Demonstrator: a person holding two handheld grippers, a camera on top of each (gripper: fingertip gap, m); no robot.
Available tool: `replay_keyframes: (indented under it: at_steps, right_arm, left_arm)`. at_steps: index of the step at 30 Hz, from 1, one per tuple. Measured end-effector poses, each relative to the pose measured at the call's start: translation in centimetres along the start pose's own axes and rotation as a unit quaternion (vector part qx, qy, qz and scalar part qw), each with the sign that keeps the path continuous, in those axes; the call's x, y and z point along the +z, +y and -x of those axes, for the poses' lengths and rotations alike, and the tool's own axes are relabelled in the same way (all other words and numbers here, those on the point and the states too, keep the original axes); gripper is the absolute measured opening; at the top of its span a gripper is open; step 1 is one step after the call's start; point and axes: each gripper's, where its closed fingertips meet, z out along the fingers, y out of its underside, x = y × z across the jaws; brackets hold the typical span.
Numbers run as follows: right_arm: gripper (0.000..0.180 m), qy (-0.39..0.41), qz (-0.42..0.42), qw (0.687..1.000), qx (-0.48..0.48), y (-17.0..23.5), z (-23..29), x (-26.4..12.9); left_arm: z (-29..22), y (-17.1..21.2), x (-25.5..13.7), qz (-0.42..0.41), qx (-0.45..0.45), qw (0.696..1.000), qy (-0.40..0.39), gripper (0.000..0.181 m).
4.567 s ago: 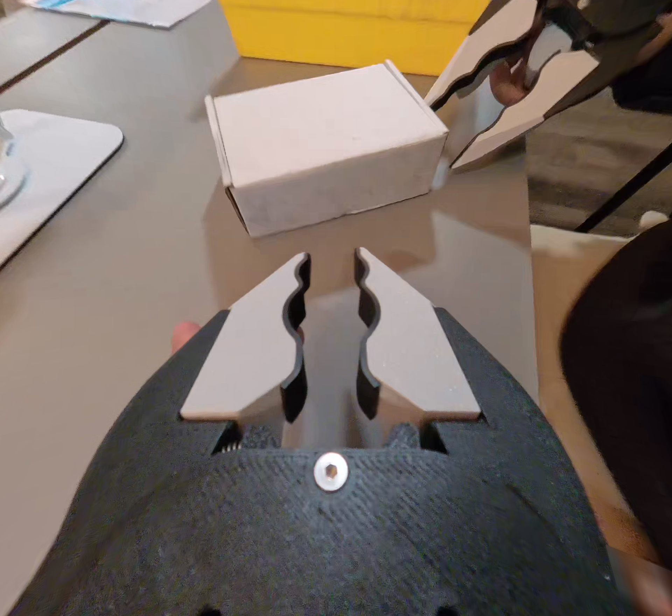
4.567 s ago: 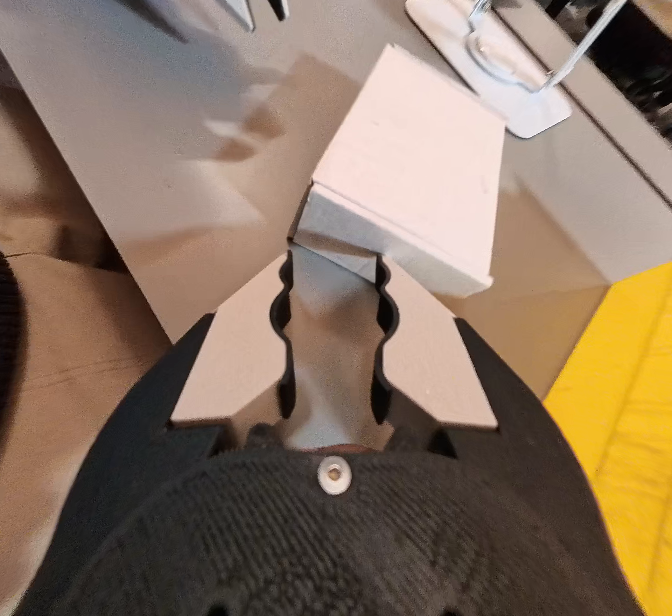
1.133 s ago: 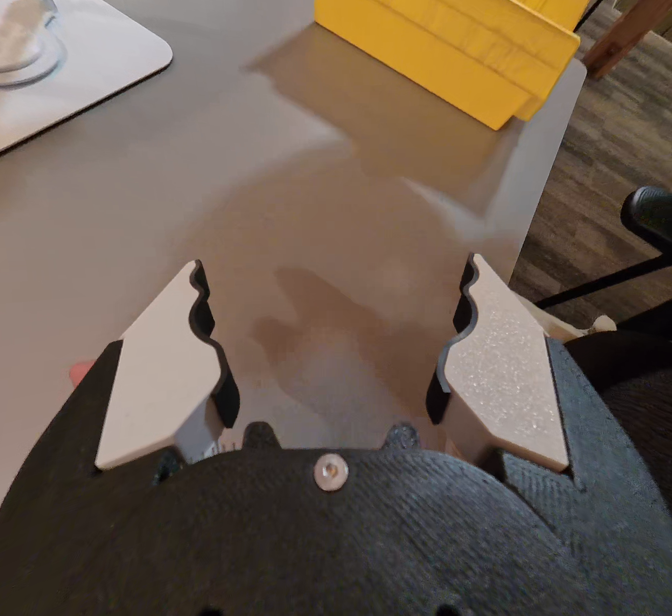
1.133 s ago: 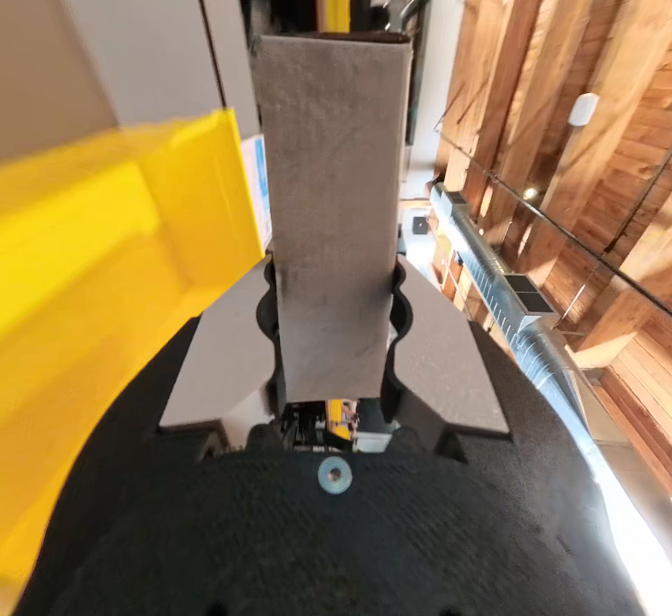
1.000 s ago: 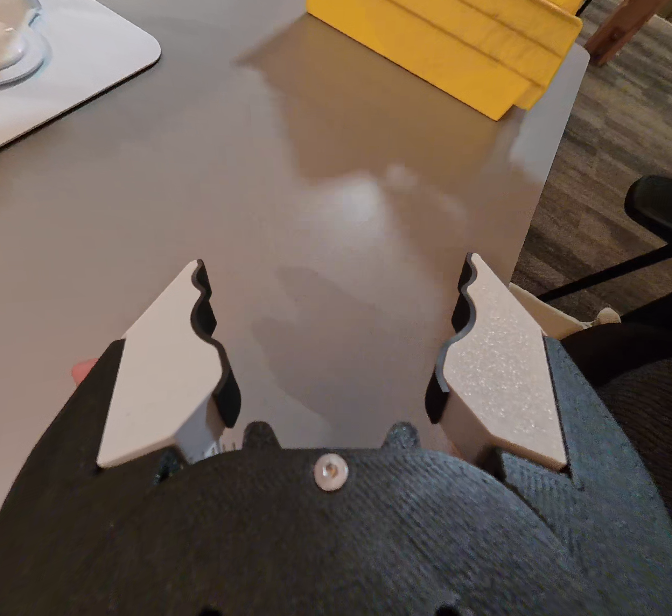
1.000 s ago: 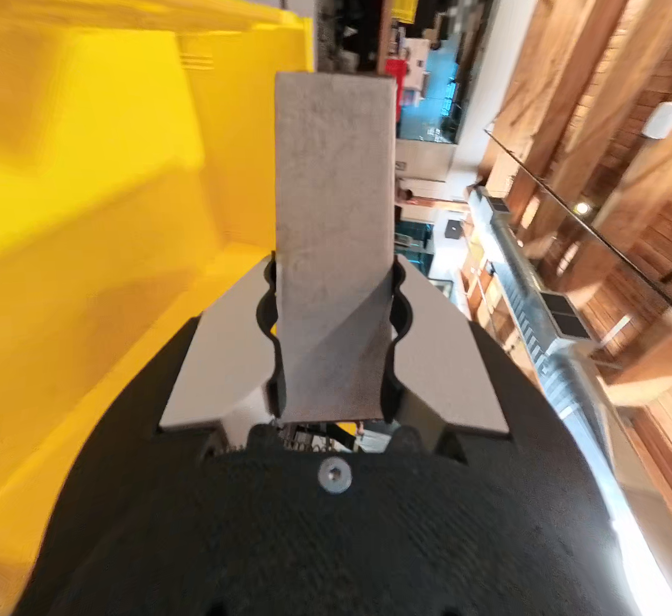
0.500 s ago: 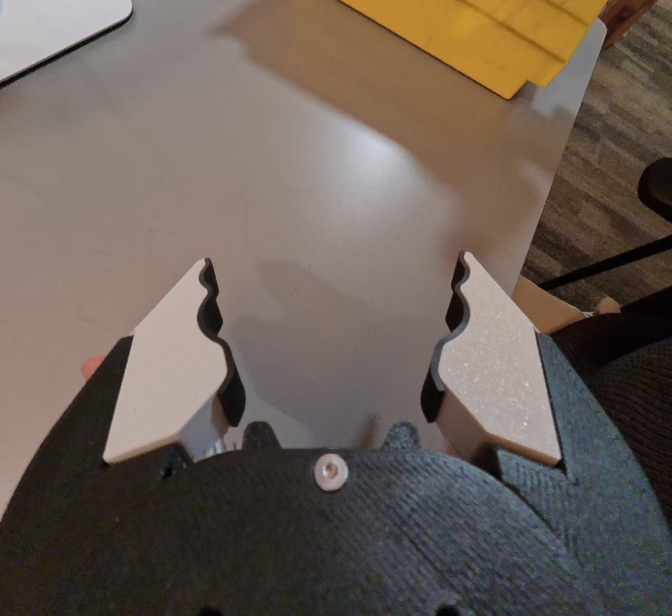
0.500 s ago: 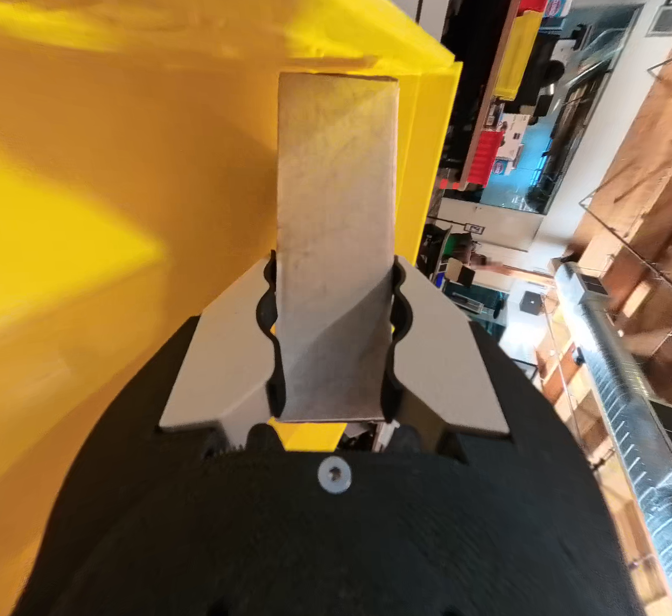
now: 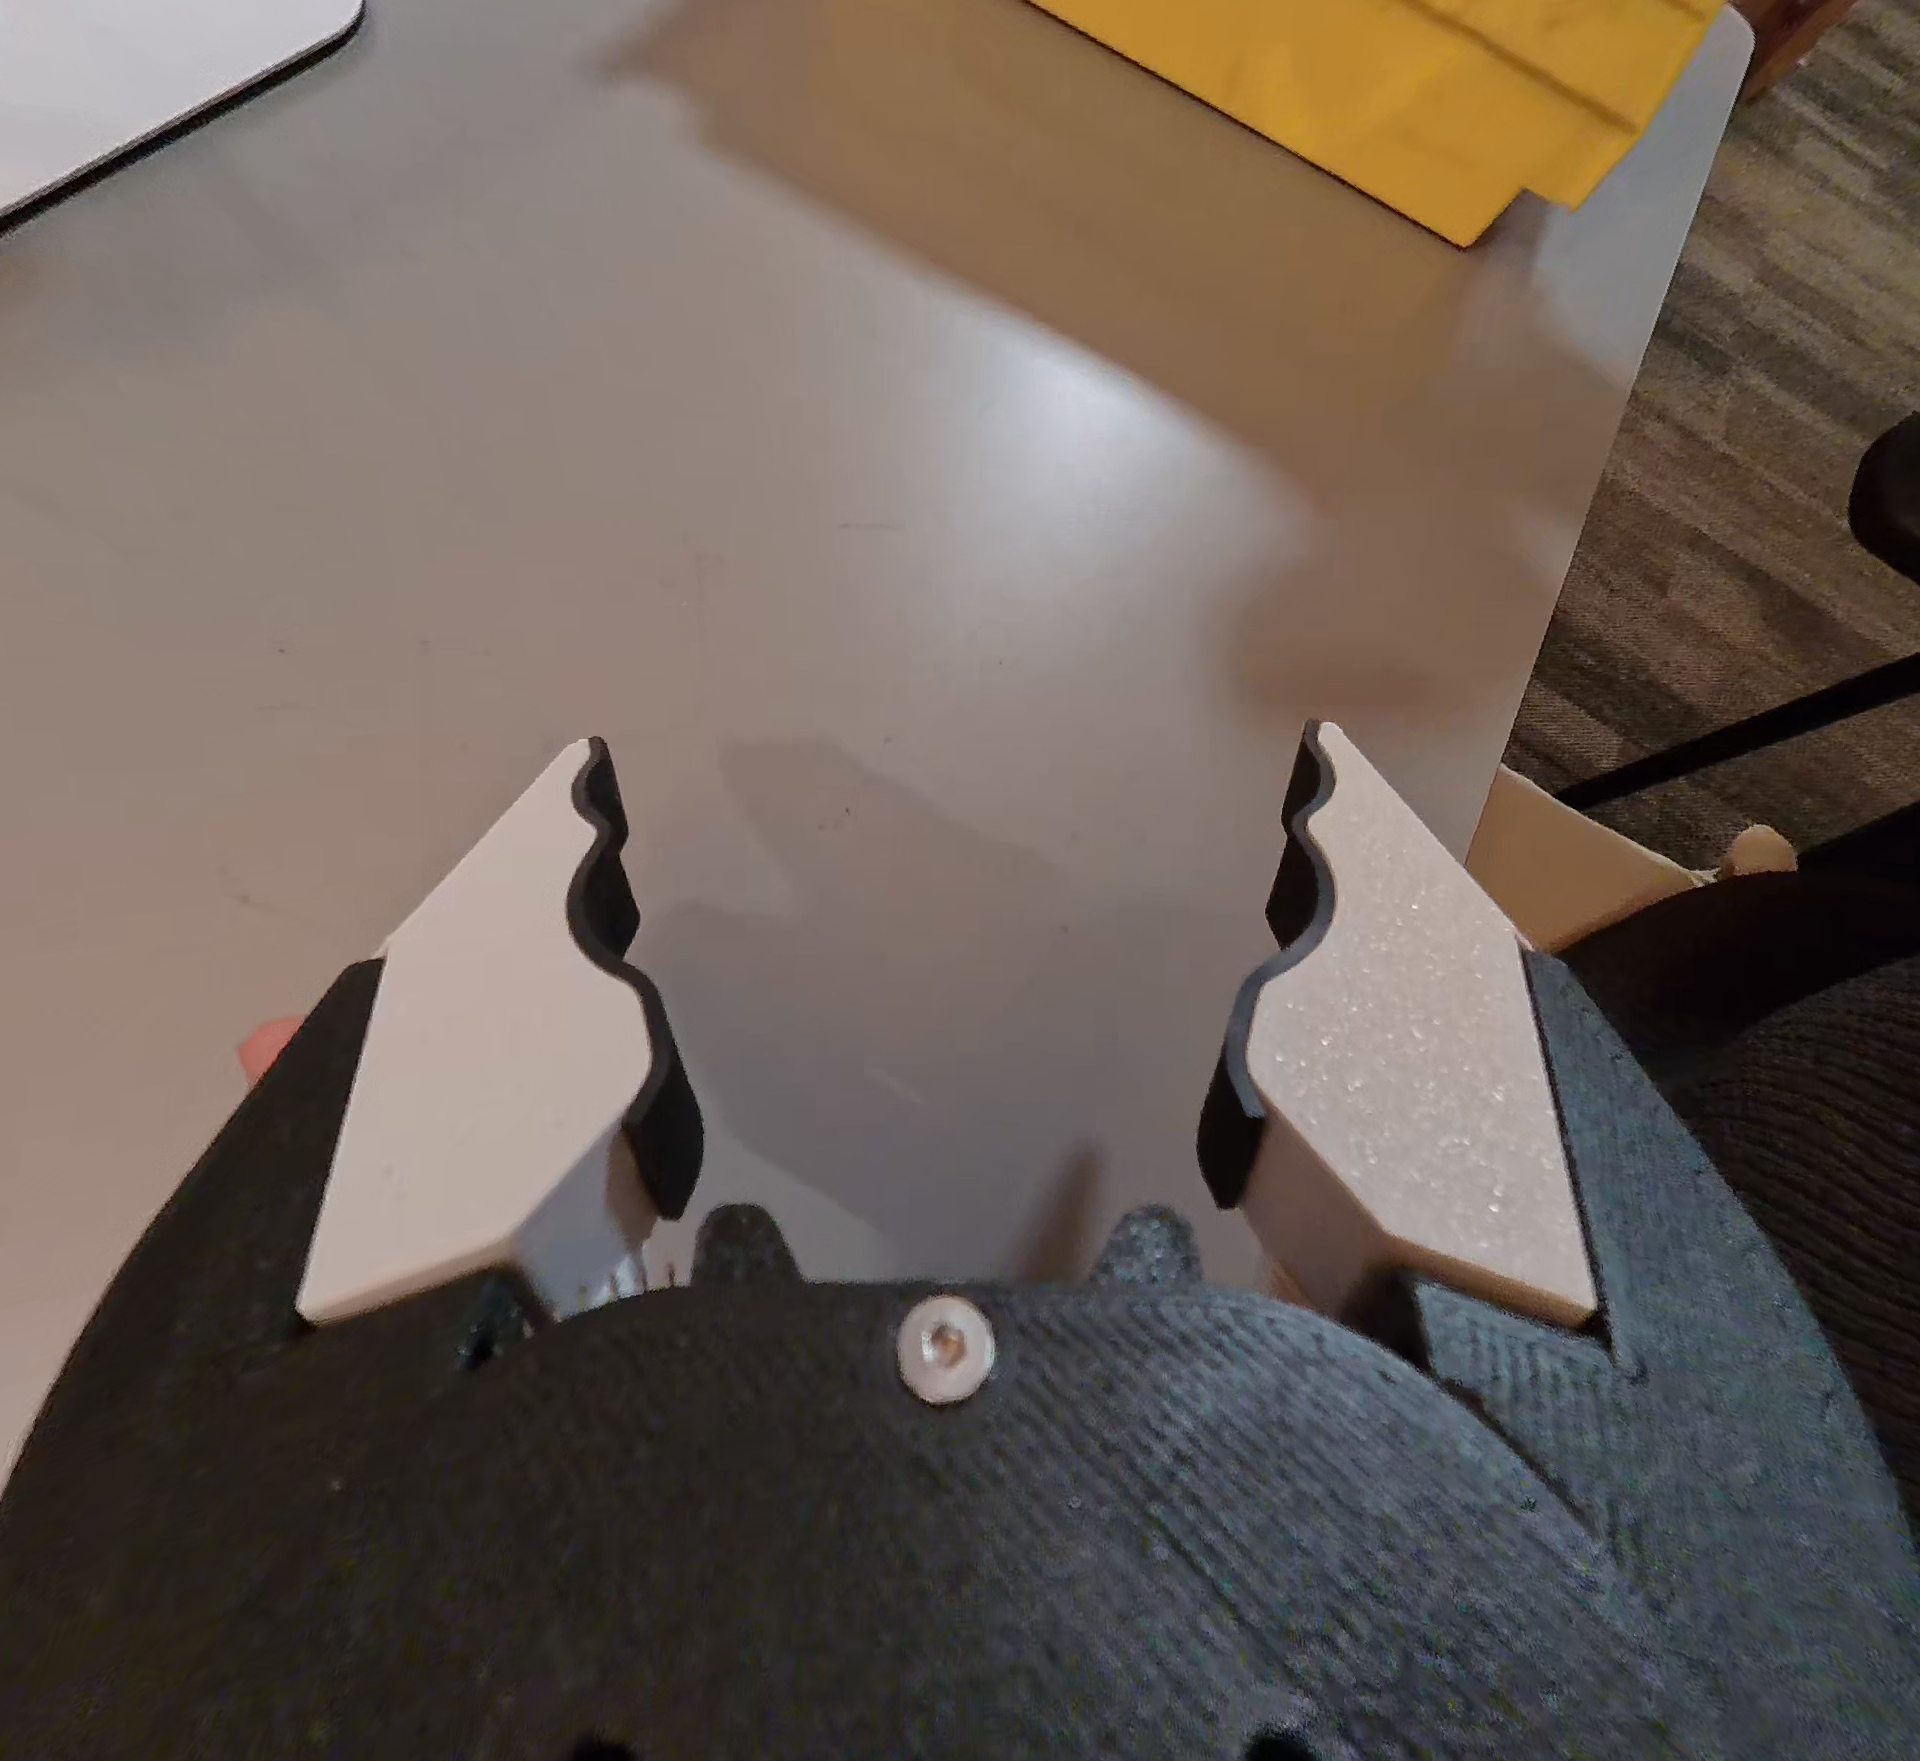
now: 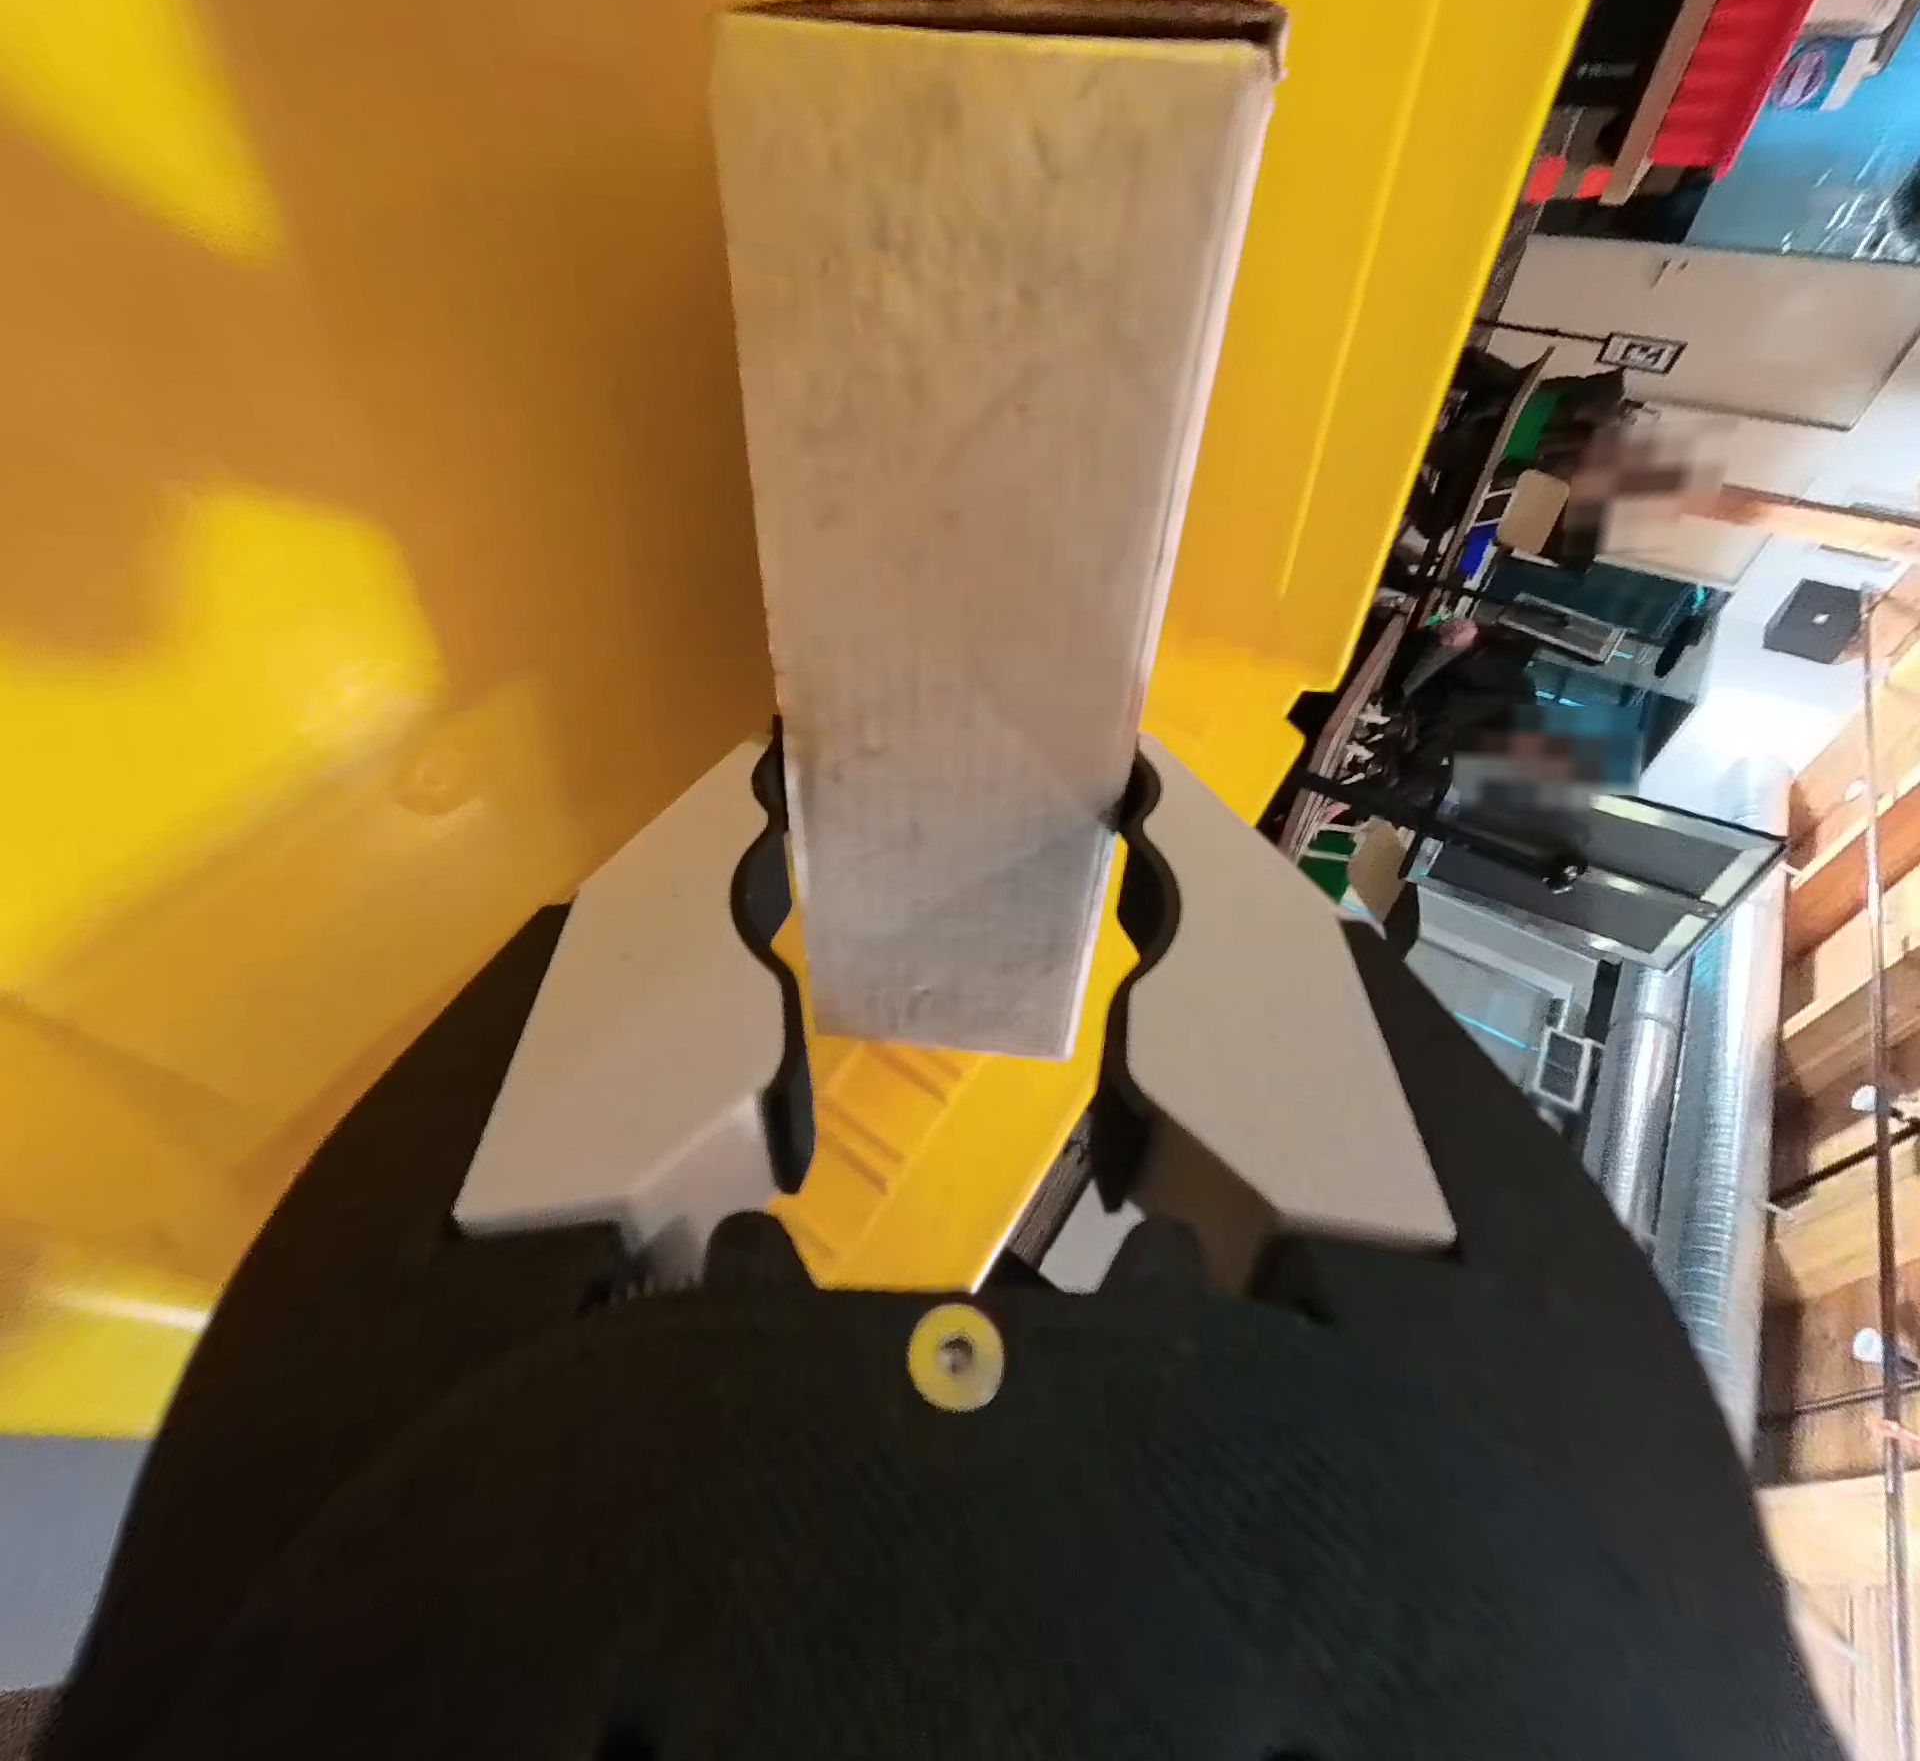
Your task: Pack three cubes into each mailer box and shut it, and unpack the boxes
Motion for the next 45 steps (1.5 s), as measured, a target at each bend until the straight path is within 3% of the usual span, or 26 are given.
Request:
replay_keyframes:
  at_steps: [5, 17, 23, 27, 32, 34, 40, 45]
  right_arm:
    - [0.063, -0.001, 0.025, 1.0, -0.018, 1.0, 0.2, 1.1]
    - [0.063, 0.03, -0.044, 0.999, 0.0, -0.8, -1.4, 3.7]
    - [0.071, 0.009, 0.0, 1.0, 0.025, 0.2, -1.0, 4.4]
    - [0.083, -0.016, 0.02, 0.997, 0.066, 1.5, -0.4, 3.6]
    - [0.083, -0.035, 0.014, 0.993, 0.116, 2.4, -0.4, 1.0]
    - [0.074, -0.051, 0.009, 0.99, 0.131, 2.5, 0.1, 0.0]
    - [0.022, -0.129, -0.026, 0.977, 0.17, 0.8, 1.9, -1.0]
    - [0.006, -0.139, -0.03, 0.975, 0.17, -0.7, 2.0, 0.6]
  left_arm:
    - [-0.2, 0.1, 0.1, 0.002, 0.004, 1.0, 0.0, 0.125]
    - [-0.4, 0.1, 0.4, 0.004, 0.012, 1.0, -0.002, 0.124]
    - [-0.4, 0.1, 0.3, 0.005, 0.014, 1.0, -0.003, 0.124]
    - [-0.4, 0.0, 0.1, 0.001, 0.014, 1.0, -0.004, 0.123]
    - [-0.4, 0.1, 0.2, 0.004, 0.014, 1.0, -0.002, 0.123]
    - [-0.5, 0.1, 0.2, 0.003, 0.016, 1.0, -0.001, 0.123]
    - [-0.8, 0.1, 0.4, 0.005, 0.019, 1.0, 0.0, 0.123]
    - [-1.0, -0.2, 0.3, 0.002, 0.031, 0.999, -0.009, 0.123]
